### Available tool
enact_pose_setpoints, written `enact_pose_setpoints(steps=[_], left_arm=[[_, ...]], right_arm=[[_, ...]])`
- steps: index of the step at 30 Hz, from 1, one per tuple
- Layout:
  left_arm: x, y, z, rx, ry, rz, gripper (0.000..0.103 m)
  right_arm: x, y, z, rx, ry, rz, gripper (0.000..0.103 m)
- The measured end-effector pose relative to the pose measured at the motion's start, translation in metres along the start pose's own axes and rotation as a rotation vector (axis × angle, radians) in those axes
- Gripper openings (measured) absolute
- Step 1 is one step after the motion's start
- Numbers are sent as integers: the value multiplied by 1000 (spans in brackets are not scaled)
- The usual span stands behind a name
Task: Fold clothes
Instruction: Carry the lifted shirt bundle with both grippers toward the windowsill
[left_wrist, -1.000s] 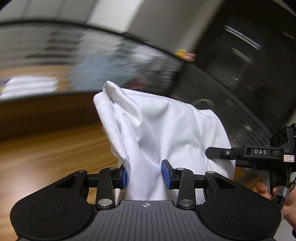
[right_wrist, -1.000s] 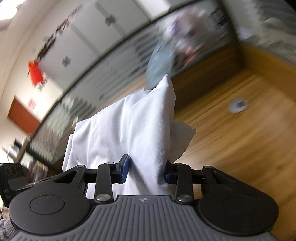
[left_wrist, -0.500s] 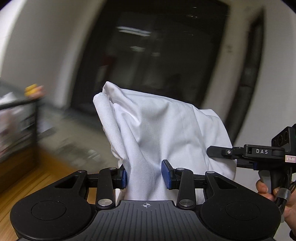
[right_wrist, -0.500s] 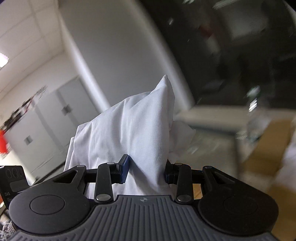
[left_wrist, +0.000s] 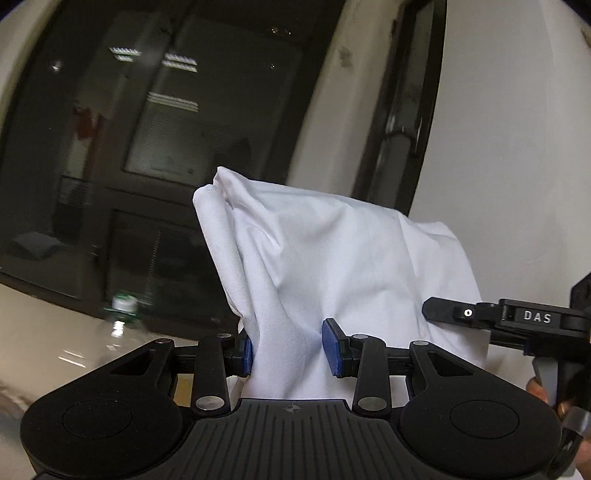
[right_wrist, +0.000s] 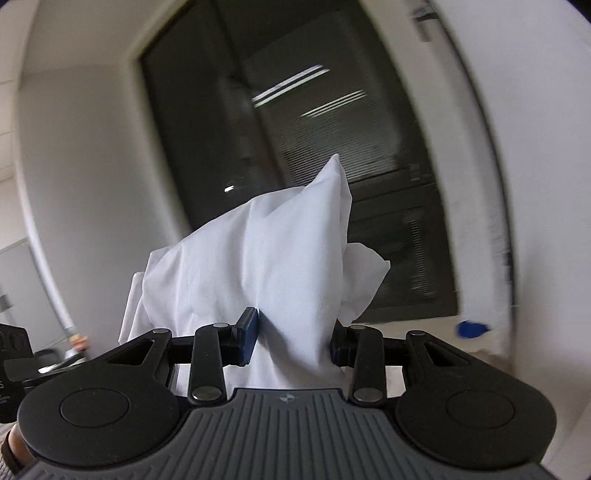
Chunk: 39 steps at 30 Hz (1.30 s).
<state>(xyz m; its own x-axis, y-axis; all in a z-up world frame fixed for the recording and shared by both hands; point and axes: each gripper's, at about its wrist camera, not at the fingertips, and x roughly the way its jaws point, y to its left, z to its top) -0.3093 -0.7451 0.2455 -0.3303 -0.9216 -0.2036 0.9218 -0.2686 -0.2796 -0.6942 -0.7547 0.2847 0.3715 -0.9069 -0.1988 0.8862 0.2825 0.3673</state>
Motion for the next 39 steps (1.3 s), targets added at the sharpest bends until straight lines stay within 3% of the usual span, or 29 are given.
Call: enact_pose_setpoints(steps=[4,7,11,17,20,24,28,31,33,35,39], left_arm=[[63,5,1,-3,40,-3,39],[89,17,-7,-27,61,12,39],[131,33,-17,-54,94,43,39],[203,29,-23,15,99,108,40],[237,40,-32,-4,160,87,40],[276,58,-50,-99,303,66,40],[293,69,-64,-166,424,62,40],[300,71,-74,-164,459,94,46],[300,69,-78,-125,455,117,52],[296,67,-80,-98,436,149,53],[270,60,-67,-67,351,177,55]], right_arm=[[33,-40,2,18,-20,-86,42],[60,-63,2,51,-47,-139,42],[107,-81,-1,21,-69,-221,42],[170,-89,-18,30,-40,-296,42],[197,-91,-29,42,-17,-333,42],[230,-108,-38,63,80,-399,42],[255,-117,-47,99,213,-458,44],[264,-114,-65,88,278,-491,56],[270,-108,-78,36,299,-521,64],[268,-97,-82,-25,290,-537,75],[252,-71,-77,-153,237,-554,77]])
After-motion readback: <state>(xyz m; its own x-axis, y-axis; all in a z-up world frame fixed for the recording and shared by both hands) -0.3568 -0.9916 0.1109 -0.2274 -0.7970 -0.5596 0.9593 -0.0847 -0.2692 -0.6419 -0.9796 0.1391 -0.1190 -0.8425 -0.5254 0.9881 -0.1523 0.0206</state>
